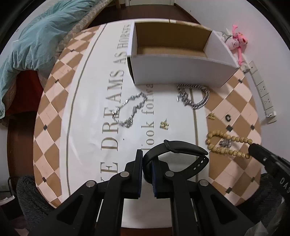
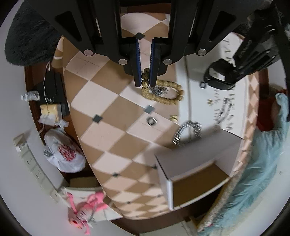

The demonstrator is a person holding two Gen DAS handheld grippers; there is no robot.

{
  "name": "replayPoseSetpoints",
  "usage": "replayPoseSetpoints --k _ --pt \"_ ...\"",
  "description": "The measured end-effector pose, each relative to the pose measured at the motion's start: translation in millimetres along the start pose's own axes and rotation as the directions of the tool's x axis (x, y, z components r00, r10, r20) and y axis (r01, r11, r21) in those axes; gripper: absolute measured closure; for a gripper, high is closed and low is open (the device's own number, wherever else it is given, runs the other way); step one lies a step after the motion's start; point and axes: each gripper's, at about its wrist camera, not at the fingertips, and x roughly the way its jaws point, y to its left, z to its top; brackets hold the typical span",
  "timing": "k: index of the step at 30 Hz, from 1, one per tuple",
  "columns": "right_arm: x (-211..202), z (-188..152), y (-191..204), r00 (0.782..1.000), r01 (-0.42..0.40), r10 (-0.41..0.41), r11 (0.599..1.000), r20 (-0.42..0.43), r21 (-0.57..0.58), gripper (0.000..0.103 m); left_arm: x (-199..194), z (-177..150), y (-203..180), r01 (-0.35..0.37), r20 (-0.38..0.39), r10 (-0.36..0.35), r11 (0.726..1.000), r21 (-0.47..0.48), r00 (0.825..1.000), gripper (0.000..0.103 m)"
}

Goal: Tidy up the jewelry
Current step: 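Carry watch and bead bracelet into the white box and open both tools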

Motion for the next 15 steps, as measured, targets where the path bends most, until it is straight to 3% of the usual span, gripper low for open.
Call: replayPoseSetpoints --k 7,15 --pt "-42.1 27.7 15.9 0.994 -0.088 0.090 0.996 0.055 -0.035 0.094 -34.2 4.9 -1.3 0.041 0.083 -0.041 0.999 0.007 0.996 0.097" --pt "-89.4 80.1 31.5 0.975 -0.181 0.191 0.979 0.116 -0.089 0.094 -66.2 51.3 2.9 0.074 0.163 -0.075 0.997 0.008 0.984 0.097"
